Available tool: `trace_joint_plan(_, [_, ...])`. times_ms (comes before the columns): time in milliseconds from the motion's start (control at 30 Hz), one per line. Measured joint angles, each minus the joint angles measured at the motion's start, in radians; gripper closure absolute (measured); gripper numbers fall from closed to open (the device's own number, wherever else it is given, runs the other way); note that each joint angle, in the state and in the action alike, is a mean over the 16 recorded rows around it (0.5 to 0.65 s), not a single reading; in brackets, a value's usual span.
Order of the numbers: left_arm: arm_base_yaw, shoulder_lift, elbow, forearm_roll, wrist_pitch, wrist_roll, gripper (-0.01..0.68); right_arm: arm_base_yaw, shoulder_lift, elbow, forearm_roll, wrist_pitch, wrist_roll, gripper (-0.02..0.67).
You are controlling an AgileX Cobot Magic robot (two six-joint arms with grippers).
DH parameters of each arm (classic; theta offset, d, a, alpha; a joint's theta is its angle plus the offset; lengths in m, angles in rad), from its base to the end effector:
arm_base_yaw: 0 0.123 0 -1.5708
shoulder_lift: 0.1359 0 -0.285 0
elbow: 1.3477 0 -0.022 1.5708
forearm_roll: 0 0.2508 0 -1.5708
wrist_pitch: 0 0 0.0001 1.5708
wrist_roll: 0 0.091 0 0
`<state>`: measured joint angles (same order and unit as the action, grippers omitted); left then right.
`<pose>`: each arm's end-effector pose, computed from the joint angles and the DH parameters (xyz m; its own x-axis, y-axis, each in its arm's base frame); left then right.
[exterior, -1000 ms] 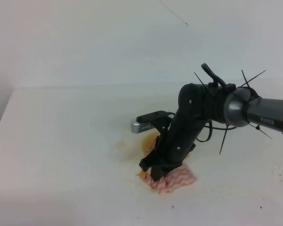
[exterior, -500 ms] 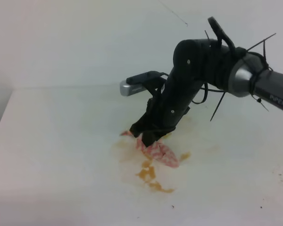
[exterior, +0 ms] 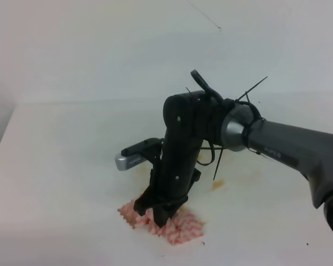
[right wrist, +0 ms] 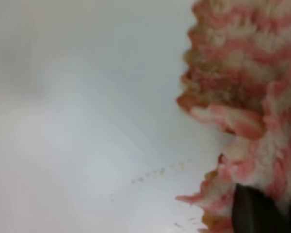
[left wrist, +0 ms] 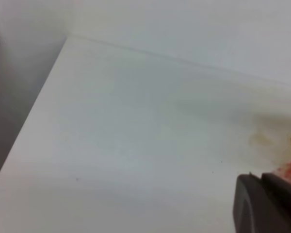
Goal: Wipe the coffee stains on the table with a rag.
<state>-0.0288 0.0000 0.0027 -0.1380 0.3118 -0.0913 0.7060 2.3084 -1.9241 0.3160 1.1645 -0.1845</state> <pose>0.0542 -0.0054 0.1844 -0.2325 -0.2141 -0.9487 0.0190 0.9743 -0.2245 0.3452 0.3284 0.1671 -0.7172 -0.6820 -0.1432 -0.6907 0.6685 0.2755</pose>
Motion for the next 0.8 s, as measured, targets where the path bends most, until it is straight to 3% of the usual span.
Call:
trace_joint_plan(367, [0.000, 0.000, -0.003, 0.000, 0.001, 0.000, 0.673, -0.036, 0.068, -0.005, -0.059, -0.005, 0.020, 0.651])
trace_joint_plan(800, [0.000, 0.000, -0.003, 0.000, 0.002, 0.000, 0.673, -0.231, 0.082, -0.010, -0.094, -0.004, 0.029, 0.651])
